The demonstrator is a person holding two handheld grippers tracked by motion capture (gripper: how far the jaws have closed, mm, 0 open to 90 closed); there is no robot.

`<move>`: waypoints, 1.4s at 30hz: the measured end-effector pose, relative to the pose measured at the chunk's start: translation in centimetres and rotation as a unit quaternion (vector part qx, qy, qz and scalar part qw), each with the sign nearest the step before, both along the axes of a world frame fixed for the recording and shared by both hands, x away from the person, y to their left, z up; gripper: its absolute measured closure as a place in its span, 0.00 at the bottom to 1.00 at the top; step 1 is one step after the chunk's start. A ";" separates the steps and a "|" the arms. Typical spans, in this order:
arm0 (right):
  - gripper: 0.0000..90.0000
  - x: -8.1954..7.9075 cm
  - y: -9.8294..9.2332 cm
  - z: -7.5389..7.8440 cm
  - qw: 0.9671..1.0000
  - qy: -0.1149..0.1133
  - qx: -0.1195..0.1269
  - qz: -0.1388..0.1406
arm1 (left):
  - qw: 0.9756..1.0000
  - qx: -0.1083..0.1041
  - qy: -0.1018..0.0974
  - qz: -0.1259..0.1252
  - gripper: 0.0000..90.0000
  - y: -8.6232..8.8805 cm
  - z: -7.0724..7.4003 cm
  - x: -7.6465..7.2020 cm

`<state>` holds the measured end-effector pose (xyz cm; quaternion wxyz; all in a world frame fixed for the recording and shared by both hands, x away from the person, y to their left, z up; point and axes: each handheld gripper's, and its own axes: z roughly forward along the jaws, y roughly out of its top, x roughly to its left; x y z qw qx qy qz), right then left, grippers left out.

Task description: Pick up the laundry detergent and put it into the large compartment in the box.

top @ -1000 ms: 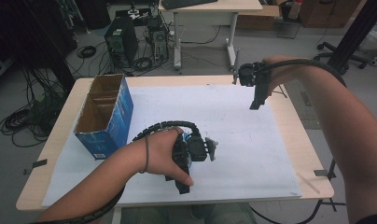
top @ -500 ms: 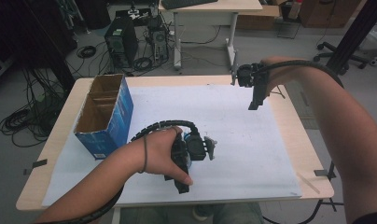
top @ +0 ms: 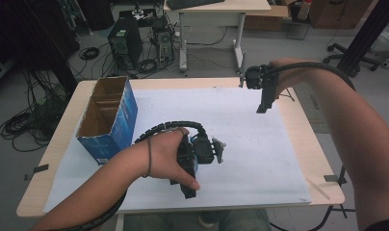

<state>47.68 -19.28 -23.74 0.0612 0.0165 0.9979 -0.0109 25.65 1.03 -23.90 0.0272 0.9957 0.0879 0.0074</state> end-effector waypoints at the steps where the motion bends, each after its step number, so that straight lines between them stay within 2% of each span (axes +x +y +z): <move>1: 0.05 0.0 0.0 0.0 1.000 0.000 0.001 0.000 | 1.000 0.000 0.000 0.000 0.06 0.0 0.1 0.0; 8: 0.05 0.1 0.2 0.1 1.000 0.000 0.000 0.002 | 1.000 -0.005 -0.015 0.004 0.06 0.3 1.7 0.3; 17: 0.04 0.2 0.1 0.1 1.000 0.006 -0.003 -0.001 | 1.000 -0.009 -0.022 0.011 0.06 0.8 3.7 1.1; 19: 0.04 0.2 0.1 0.1 1.000 0.006 -0.003 -0.001 | 1.000 -0.016 -0.020 0.015 0.06 1.0 4.2 1.5; 25: 0.04 0.2 -0.1 0.2 1.000 0.006 -0.002 -0.003 | 0.999 -0.017 -0.027 0.029 0.06 1.4 5.1 2.6; 31: 0.03 0.3 -0.3 -0.2 1.000 0.008 -0.003 -0.006 | 0.998 -0.019 -0.039 0.049 0.06 1.6 6.4 4.0; 36: 0.03 0.4 -0.4 -0.5 1.000 0.011 -0.005 -0.009 | 0.997 -0.008 -0.037 0.060 0.06 1.5 6.6 5.2; 42: 0.03 0.3 -0.2 -0.4 1.000 0.011 -0.002 -0.006 | 0.998 0.006 -0.025 0.061 0.06 1.3 6.0 6.1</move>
